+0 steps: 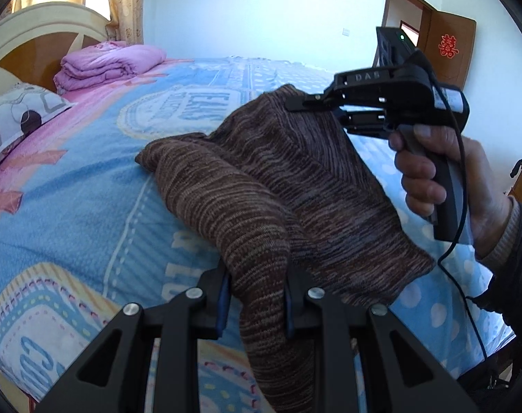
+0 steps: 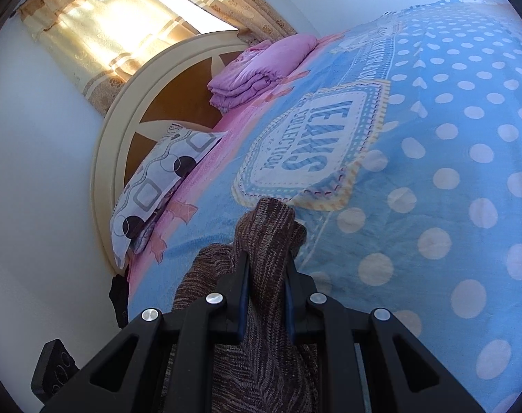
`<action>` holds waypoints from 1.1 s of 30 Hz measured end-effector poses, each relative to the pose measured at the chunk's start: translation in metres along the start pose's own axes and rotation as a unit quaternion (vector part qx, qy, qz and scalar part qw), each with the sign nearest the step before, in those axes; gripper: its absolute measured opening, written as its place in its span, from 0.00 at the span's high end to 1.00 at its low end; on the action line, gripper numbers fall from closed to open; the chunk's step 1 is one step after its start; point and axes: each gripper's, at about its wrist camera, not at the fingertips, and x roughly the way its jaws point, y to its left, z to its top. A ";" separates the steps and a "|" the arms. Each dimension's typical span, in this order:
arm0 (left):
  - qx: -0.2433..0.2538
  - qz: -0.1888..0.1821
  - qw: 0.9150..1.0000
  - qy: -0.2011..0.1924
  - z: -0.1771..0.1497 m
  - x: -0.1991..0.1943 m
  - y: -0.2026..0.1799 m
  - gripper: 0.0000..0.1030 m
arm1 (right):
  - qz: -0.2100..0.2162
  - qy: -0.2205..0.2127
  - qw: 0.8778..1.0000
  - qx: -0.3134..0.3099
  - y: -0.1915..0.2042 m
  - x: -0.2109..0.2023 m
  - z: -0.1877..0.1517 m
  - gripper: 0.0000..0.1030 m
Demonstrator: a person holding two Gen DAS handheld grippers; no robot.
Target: Fold small clothes
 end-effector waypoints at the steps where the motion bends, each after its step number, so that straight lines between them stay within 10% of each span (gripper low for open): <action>1: -0.002 0.000 1.000 0.001 -0.001 0.001 0.003 0.75 | -0.001 0.002 1.000 -0.002 0.002 0.003 0.000 0.84; 12: -0.028 0.003 1.000 0.013 -0.015 0.017 0.014 0.73 | -0.043 0.012 0.999 0.014 -0.014 0.026 0.000 0.84; 16: -0.029 0.021 0.999 0.015 -0.015 0.021 0.014 0.56 | -0.064 0.017 0.997 0.034 -0.032 0.029 -0.005 0.84; 21: -0.009 0.055 0.998 -0.002 -0.007 0.003 0.007 0.51 | -0.069 0.009 0.997 0.028 -0.032 0.020 -0.010 0.79; 27: 0.024 0.122 0.988 -0.097 0.016 -0.026 0.004 0.20 | -0.050 -0.043 0.997 -0.031 0.008 -0.041 -0.028 0.68; 33: -0.018 0.192 0.981 -0.038 0.005 0.028 0.043 0.18 | -0.049 0.033 0.996 -0.071 0.027 -0.036 -0.095 0.67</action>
